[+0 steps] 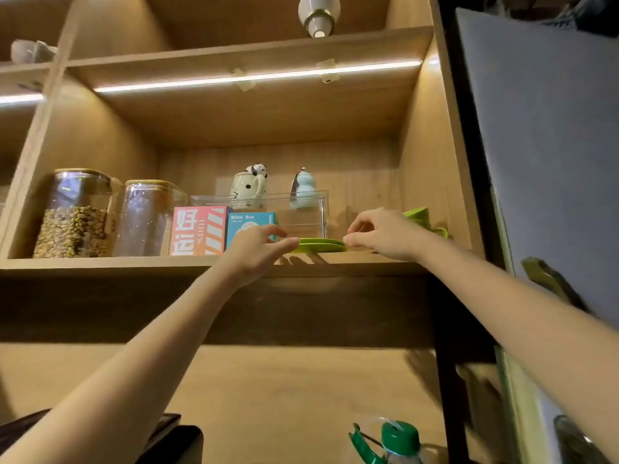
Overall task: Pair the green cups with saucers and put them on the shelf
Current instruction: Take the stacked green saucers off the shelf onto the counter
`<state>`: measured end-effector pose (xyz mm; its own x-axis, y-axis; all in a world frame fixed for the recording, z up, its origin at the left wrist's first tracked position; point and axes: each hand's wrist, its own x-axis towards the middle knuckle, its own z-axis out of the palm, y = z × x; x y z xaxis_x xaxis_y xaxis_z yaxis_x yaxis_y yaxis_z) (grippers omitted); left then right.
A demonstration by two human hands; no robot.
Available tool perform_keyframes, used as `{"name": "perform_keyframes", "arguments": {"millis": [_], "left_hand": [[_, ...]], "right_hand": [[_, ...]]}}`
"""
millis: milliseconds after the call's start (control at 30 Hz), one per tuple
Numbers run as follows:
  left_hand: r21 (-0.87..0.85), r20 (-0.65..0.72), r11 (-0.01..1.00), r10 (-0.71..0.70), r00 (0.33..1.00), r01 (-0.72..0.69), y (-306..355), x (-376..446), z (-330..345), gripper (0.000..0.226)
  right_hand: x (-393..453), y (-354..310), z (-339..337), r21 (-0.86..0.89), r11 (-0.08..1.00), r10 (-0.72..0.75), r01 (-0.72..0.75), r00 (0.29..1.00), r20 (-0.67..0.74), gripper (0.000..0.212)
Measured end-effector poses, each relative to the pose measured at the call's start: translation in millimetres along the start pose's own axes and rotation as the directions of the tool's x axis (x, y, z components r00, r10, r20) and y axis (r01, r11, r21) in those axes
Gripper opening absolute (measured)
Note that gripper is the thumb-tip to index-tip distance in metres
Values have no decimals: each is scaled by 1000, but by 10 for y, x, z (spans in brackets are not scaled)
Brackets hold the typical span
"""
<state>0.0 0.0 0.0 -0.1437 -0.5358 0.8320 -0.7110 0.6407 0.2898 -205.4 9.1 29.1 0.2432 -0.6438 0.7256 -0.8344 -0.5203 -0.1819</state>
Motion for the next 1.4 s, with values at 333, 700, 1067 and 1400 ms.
{"name": "perform_keyframes", "arguments": {"millis": [333, 700, 1067, 1400], "left_hand": [[119, -20, 984, -134, 991, 135, -198, 246, 325, 57], [56, -92, 967, -244, 965, 250, -296, 409, 434, 70], [-240, -168, 937, -298, 940, 254, -149, 345, 386, 57], [-509, -167, 840, -308, 937, 186, 125, 119, 244, 61]], "right_hand": [[296, 170, 413, 50, 996, 72, -70, 996, -43, 56], [460, 194, 495, -75, 990, 117, -117, 993, 7, 50], [280, 131, 376, 182, 978, 110, -98, 992, -56, 53], [80, 32, 278, 353, 932, 155, -83, 971, -181, 63]]}}
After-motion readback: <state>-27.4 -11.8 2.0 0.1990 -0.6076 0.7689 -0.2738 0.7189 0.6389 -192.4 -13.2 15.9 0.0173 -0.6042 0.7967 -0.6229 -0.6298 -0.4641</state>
